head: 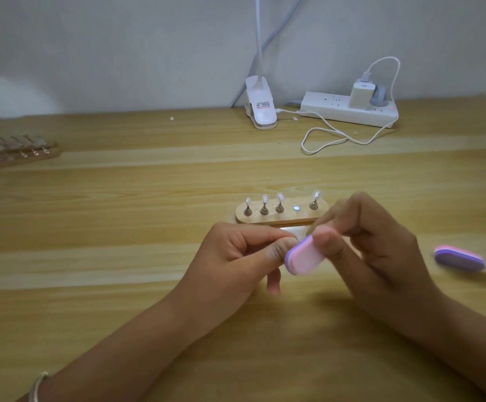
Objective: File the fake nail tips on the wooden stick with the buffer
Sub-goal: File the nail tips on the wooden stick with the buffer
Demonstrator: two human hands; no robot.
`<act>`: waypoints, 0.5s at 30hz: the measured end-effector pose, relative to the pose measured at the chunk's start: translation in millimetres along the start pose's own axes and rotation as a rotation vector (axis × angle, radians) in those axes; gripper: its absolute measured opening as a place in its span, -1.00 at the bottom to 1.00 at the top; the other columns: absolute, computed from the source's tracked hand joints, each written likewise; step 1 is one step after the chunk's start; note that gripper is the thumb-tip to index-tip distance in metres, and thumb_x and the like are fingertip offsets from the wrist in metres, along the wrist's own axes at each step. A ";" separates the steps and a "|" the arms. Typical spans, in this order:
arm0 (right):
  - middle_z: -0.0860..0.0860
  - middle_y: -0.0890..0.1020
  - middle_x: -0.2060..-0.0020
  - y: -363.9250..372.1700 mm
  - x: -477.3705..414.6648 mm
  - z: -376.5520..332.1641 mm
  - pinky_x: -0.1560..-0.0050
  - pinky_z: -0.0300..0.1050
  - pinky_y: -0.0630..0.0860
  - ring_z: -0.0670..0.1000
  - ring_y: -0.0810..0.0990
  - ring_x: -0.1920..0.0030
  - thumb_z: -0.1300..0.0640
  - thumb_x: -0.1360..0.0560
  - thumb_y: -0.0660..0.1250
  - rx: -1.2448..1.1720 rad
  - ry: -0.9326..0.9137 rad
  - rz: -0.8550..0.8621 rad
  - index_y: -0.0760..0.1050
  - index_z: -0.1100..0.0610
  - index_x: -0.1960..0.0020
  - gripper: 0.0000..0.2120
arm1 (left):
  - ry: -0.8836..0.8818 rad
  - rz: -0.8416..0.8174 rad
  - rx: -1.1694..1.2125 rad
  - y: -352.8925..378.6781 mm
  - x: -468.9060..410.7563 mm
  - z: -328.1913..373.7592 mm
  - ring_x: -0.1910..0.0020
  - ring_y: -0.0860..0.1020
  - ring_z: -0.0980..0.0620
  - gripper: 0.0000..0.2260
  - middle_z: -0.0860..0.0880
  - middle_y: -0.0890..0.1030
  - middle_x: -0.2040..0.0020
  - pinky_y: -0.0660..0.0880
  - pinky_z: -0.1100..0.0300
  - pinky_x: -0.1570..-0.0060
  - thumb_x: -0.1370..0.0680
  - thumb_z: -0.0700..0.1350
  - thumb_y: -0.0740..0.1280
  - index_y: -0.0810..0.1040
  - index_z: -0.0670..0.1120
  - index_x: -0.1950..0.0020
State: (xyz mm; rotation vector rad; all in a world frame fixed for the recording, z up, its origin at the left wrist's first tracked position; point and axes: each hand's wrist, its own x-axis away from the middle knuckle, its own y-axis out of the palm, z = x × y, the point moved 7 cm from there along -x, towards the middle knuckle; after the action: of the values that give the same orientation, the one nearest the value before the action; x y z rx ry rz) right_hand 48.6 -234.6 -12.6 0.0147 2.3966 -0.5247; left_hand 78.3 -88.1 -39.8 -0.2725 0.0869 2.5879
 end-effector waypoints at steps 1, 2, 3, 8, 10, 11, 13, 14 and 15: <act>-0.03 0.57 0.22 2.1 0.9 -1.3 0.16 -0.23 0.48 0.02 0.57 0.22 -0.09 -0.64 0.23 0.004 -0.009 -0.019 0.43 -0.09 0.06 -0.86 | 0.005 -0.002 0.000 0.4 -0.1 0.2 0.51 0.47 0.13 -0.82 0.08 0.62 0.38 0.36 0.46 0.43 -0.54 -0.19 0.35 0.68 -0.28 0.06; -0.04 0.57 0.21 0.4 0.4 -0.7 0.14 -0.25 0.48 0.00 0.58 0.21 -0.07 -0.64 0.24 0.008 -0.007 -0.013 0.43 -0.08 0.07 -0.87 | 0.002 0.000 0.011 0.2 -0.2 0.2 0.50 0.47 0.12 -0.82 0.07 0.62 0.36 0.37 0.45 0.43 -0.54 -0.19 0.35 0.68 -0.29 0.06; -0.05 0.58 0.21 -4.3 -1.4 1.4 0.13 -0.29 0.47 -0.03 0.58 0.21 -0.04 -0.63 0.26 0.011 0.004 0.015 0.42 -0.05 0.09 -0.86 | -0.006 0.003 0.029 -0.4 -0.2 0.0 0.50 0.48 0.11 -0.83 0.04 0.63 0.35 0.37 0.45 0.44 -0.54 -0.20 0.35 0.68 -0.28 0.07; -0.04 0.56 0.21 -7.4 -2.1 0.0 0.14 -0.38 0.43 -0.12 0.54 0.23 0.01 -0.63 0.26 -0.007 -0.023 0.048 0.34 -0.09 0.11 -0.84 | -0.023 -0.003 0.032 -0.4 0.7 0.9 0.50 0.49 0.06 -0.84 -0.06 0.63 0.33 0.37 0.44 0.44 -0.54 -0.18 0.35 0.69 -0.24 0.09; -0.03 0.57 0.20 -3.0 -0.2 -3.1 0.13 -0.39 0.43 -0.13 0.55 0.22 -0.03 -0.64 0.24 -0.017 -0.034 0.021 0.37 -0.14 0.08 -0.87 | -0.017 -0.003 0.023 -0.6 0.4 0.7 0.50 0.48 0.05 -0.83 -0.08 0.63 0.33 0.37 0.44 0.44 -0.54 -0.19 0.34 0.68 -0.25 0.08; -0.04 0.57 0.20 -4.8 -1.0 -1.9 0.13 -0.39 0.44 -0.14 0.55 0.22 -0.04 -0.64 0.24 -0.020 -0.020 0.034 0.38 -0.13 0.07 -0.89 | -0.017 -0.003 0.024 -0.6 0.7 0.9 0.50 0.48 0.05 -0.84 -0.07 0.63 0.33 0.37 0.44 0.44 -0.55 -0.20 0.34 0.68 -0.26 0.08; -0.07 0.58 0.20 -12.2 -3.6 2.3 0.13 -0.36 0.45 -0.17 0.56 0.23 -0.04 -0.63 0.26 -0.024 0.021 0.096 0.36 -0.09 0.11 -0.85 | -0.021 -0.007 0.033 -0.1 1.2 1.4 0.49 0.49 0.07 -0.84 -0.07 0.63 0.32 0.38 0.44 0.44 -0.55 -0.20 0.34 0.69 -0.26 0.09; -0.08 0.59 0.21 -13.9 -4.0 3.5 0.14 -0.35 0.46 -0.17 0.57 0.23 -0.05 -0.62 0.26 -0.029 0.033 0.113 0.36 -0.08 0.11 -0.84 | -0.021 -0.012 0.039 0.7 1.5 1.7 0.49 0.49 0.08 -0.84 -0.07 0.63 0.32 0.39 0.44 0.45 -0.54 -0.20 0.34 0.69 -0.25 0.10; -0.07 0.58 0.21 -12.5 -3.2 2.6 0.14 -0.33 0.47 -0.15 0.57 0.23 -0.06 -0.63 0.26 -0.032 0.027 0.105 0.36 -0.08 0.11 -0.84 | -0.018 -0.018 0.043 1.6 1.8 2.1 0.49 0.49 0.08 -0.84 -0.08 0.63 0.32 0.39 0.44 0.45 -0.54 -0.19 0.35 0.69 -0.24 0.10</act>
State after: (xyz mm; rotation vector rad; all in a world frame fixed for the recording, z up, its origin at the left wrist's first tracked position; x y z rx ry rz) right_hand 50.8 -246.7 -7.8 0.1337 2.4153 -0.4398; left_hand 75.6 -88.4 -38.1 -0.2329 0.1329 2.5667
